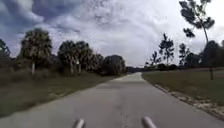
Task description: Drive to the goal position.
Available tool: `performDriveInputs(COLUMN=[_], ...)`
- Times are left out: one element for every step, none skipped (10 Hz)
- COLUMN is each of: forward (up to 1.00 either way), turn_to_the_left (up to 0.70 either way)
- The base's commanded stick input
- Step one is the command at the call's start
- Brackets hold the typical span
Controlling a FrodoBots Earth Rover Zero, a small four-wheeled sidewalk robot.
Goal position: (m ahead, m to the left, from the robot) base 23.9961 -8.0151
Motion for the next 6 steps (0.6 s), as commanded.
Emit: performDriveInputs(forward=[0.69, 0.69, 0.69, 0.69, 0.69, 0.69], turn_to_the_left=[0.03, 0.03, 0.03, 0.03, 0.03, 0.03])
